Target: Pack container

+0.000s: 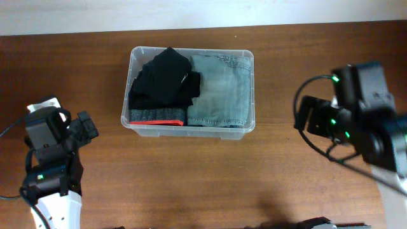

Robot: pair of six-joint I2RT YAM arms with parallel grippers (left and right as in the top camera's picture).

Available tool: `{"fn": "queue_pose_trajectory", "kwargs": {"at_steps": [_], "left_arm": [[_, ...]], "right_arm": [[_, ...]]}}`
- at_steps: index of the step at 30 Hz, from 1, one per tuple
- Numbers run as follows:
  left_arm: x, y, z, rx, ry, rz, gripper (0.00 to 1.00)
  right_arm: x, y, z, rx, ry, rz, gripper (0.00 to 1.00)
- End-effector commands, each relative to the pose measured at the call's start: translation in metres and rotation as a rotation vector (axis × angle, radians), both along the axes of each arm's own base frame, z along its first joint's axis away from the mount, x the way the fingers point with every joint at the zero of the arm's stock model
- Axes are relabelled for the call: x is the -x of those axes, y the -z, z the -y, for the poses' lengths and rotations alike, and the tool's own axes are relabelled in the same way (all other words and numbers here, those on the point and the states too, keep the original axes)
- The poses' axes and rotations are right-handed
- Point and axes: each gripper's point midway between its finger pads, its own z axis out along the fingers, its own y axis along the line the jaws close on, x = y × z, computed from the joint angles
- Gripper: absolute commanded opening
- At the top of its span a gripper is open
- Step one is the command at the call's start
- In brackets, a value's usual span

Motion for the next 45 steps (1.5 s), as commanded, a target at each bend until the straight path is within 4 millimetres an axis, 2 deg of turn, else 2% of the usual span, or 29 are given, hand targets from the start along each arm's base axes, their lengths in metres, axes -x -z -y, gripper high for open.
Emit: {"fn": "queue_pose_trajectory", "kwargs": {"at_steps": [1, 7, 13, 19, 25, 36, 45], "left_arm": [[0.000, 0.002, -0.001, 0.014, -0.008, 0.004, 1.00], [0.000, 0.002, -0.001, 0.014, -0.008, 0.004, 0.99], [0.000, 0.002, -0.001, 0.014, -0.008, 0.004, 0.99], [0.000, 0.002, -0.001, 0.013, -0.009, 0.003, 0.99], [0.000, 0.002, -0.001, 0.013, -0.009, 0.003, 0.99], [0.002, 0.004, 0.000, 0.017, -0.008, -0.009, 1.00], [0.002, 0.004, 0.000, 0.017, -0.009, -0.011, 0.99]], "right_arm": [[0.016, 0.002, 0.017, 0.033, 0.007, 0.107, 0.99], [0.030, 0.018, 0.026, 0.105, -0.058, 0.337, 0.99], [0.039, 0.035, 0.033, 0.105, -0.018, 0.587, 0.99], [0.037, 0.060, 0.014, 0.132, -0.176, 0.787, 0.99], [0.028, 0.094, 0.010, 0.128, -0.200, 0.874, 0.99], [0.009, 0.111, 0.003, 0.123, -0.237, 1.017, 0.99], [0.002, 0.136, 0.003, 0.117, -0.242, 0.995, 0.99]]}}
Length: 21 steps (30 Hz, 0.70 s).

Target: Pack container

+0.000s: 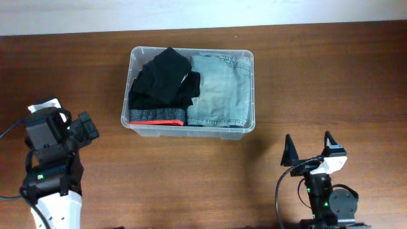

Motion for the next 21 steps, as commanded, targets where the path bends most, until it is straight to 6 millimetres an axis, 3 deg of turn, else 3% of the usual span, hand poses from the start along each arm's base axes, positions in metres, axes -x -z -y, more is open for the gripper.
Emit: {"fn": "queue_pose_trajectory", "kwargs": {"at_steps": [1, 6, 21], "left_arm": [[0.000, 0.002, -0.001, 0.014, -0.009, 0.001, 0.99], [0.000, 0.002, 0.000, 0.014, -0.009, 0.002, 1.00], [0.000, 0.002, 0.000, 0.014, -0.009, 0.002, 0.99]], "right_arm": [[-0.001, 0.008, 0.000, 0.001, -0.005, -0.008, 0.99], [-0.002, 0.028, 0.000, -0.001, -0.005, -0.062, 0.99], [-0.002, 0.029, -0.004, 0.105, -0.030, -0.060, 0.99]]}}
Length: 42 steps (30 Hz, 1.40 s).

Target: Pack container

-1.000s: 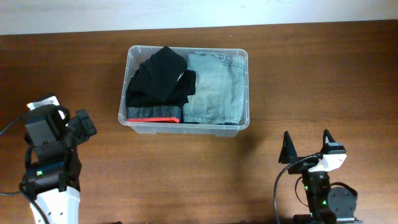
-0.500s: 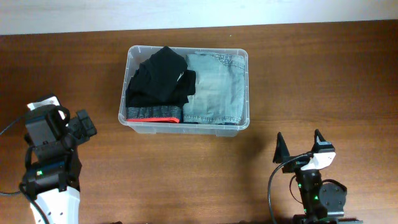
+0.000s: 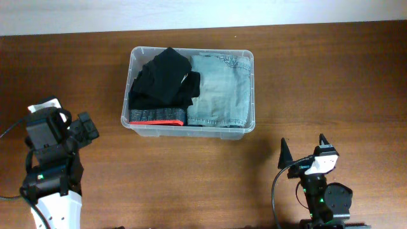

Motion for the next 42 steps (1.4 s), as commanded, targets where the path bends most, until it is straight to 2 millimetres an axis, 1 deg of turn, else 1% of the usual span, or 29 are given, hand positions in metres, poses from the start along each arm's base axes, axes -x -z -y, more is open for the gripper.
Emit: {"fn": "queue_pose_trajectory", "kwargs": {"at_steps": [1, 35, 38, 42], "left_arm": [[0.000, 0.001, -0.001, 0.014, -0.009, 0.002, 1.00], [0.001, 0.000, 0.000, 0.013, -0.009, 0.006, 0.99], [0.004, -0.009, 0.001, 0.005, -0.008, 0.037, 0.99], [0.014, -0.033, 0.004, -0.018, -0.007, 0.118, 0.99]], "right_arm": [[0.000, 0.001, -0.002, 0.031, -0.016, 0.006, 0.98], [0.000, 0.001, -0.002, 0.031, -0.016, 0.006, 0.99], [0.000, 0.001, -0.002, 0.031, -0.016, 0.006, 0.98], [0.000, 0.001, -0.002, 0.031, -0.016, 0.006, 0.99]]}}
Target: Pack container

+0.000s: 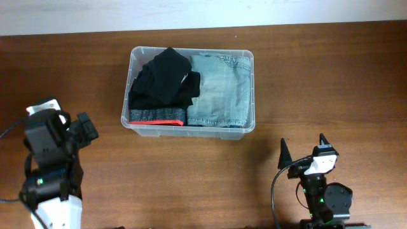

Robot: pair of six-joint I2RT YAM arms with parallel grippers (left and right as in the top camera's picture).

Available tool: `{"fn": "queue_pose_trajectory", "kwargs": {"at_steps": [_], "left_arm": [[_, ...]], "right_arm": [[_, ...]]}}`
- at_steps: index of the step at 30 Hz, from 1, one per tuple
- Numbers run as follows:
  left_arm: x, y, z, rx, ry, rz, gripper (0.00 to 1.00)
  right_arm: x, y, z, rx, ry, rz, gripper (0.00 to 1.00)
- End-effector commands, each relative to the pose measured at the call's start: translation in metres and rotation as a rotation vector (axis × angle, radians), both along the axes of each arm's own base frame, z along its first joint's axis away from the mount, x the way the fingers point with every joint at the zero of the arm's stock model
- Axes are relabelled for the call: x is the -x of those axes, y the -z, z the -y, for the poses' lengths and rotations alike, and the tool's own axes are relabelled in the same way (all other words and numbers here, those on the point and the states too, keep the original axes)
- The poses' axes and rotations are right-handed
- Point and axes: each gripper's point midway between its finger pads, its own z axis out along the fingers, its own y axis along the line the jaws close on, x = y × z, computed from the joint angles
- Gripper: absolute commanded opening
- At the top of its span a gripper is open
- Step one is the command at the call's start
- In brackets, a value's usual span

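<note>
A clear plastic container (253, 95) stands at the back middle of the table. Inside, a crumpled black garment (162, 79) with a red-edged band (158, 119) fills the left half. Folded light-blue jeans (221, 89) fill the right half. My right gripper (304, 149) rests low at the front right, well clear of the container, open and empty, fingertips pointing toward the back. My left gripper (86, 127) sits at the front left, apart from the container. It is seen side-on, so its jaws cannot be read.
The brown wooden table (191, 178) stretches between the two arms. The left arm's white base (57, 213) is at the front left edge. The right arm's dark base (327, 200) and its cable are at the front right. A pale wall borders the back edge.
The left arm has sunk slightly toward the front edge. The right arm and the clothes in the container look unchanged.
At first the right arm was raised at the far right, level with the container. It then lay folded at the front right with its fingers open, and shifted slightly further before staying put. The clothes in the container did not move throughout.
</note>
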Motion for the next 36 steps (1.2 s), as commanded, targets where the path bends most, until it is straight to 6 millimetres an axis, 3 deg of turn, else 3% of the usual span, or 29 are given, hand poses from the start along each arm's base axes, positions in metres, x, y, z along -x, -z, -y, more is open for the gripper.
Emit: {"fn": "queue_pose_trajectory", "kwargs": {"at_steps": [1, 5, 8, 17, 21, 27, 36], "left_arm": [[0.013, -0.028, 0.003, -0.014, -0.007, 0.103, 0.99], [0.027, -0.048, 0.015, -0.035, 0.021, 0.189, 1.00], [0.038, -0.049, 0.029, -0.046, 0.060, 0.227, 1.00], [0.066, 0.024, 0.075, 0.043, 0.250, 0.229, 0.99], [0.054, 0.044, 0.089, 0.081, 0.325, 0.267, 0.99], [0.026, 0.039, 0.129, 0.128, 0.563, 0.490, 0.99], [0.031, 0.053, 0.150, 0.109, 0.646, 0.576, 1.00]], "right_arm": [[0.000, 0.001, -0.001, 0.002, -0.010, 0.004, 0.98], [0.000, 0.001, -0.001, 0.002, -0.010, 0.004, 0.99], [0.000, 0.001, -0.001, 0.002, -0.010, 0.004, 0.99], [0.000, 0.001, -0.001, 0.002, -0.010, 0.004, 0.99], [0.000, 0.001, -0.001, 0.002, -0.010, 0.004, 0.98], [0.000, 0.001, -0.001, 0.002, -0.010, 0.003, 0.99], [0.000, 0.001, -0.001, 0.002, -0.010, 0.004, 0.99]]}}
